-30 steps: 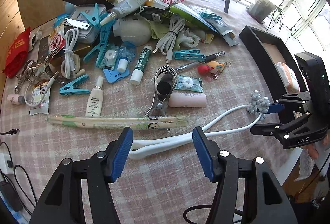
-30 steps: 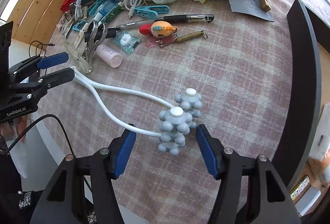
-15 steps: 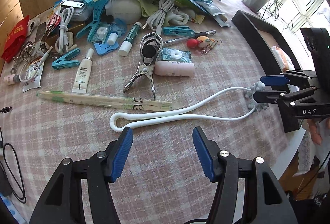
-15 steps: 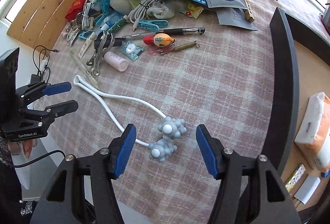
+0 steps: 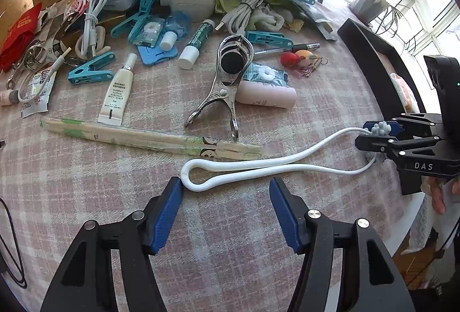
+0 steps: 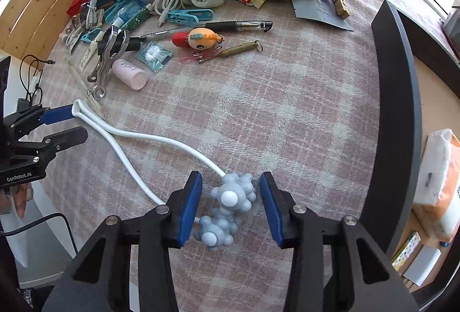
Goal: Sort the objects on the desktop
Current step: 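Grasp the white loop of the holder with the left gripper while the right holds the bead end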
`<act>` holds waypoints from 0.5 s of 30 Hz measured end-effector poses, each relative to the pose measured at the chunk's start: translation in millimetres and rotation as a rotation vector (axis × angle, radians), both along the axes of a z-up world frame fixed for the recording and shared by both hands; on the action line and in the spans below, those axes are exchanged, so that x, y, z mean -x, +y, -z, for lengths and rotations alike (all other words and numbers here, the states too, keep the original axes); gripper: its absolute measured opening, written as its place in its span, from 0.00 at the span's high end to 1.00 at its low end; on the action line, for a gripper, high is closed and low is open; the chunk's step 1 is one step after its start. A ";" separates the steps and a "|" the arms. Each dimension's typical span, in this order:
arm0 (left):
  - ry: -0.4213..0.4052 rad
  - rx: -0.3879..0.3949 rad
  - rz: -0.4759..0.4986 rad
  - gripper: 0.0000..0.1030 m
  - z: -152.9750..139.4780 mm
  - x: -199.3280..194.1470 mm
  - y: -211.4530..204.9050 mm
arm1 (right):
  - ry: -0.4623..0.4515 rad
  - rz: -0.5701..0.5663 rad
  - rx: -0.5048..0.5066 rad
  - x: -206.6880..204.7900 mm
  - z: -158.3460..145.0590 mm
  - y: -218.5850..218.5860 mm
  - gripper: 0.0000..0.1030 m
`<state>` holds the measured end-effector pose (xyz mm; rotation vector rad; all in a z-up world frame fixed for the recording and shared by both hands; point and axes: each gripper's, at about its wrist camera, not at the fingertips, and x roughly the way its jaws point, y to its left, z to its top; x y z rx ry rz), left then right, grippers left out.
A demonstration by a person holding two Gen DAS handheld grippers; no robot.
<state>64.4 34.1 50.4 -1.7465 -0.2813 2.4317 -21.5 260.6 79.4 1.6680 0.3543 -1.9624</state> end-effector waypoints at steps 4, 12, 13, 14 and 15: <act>0.004 -0.010 0.017 0.40 -1.6 0.7 3.3 | 0.016 0.005 -0.013 2.3 -1.5 0.9 0.65; 0.021 -0.094 0.053 0.45 -16.2 -1.8 13.3 | 0.036 0.022 0.007 2.4 -15.7 20.7 0.74; 0.030 -0.099 0.064 0.45 -19.7 -1.7 19.6 | 0.028 0.023 0.025 2.4 -18.3 23.8 0.76; 0.042 -0.077 0.080 0.45 -23.4 -1.2 27.6 | 0.024 0.024 0.038 2.0 -21.3 26.4 0.77; 0.050 -0.053 0.096 0.45 -25.7 0.5 35.0 | 0.032 0.023 0.036 0.8 -24.7 28.1 0.77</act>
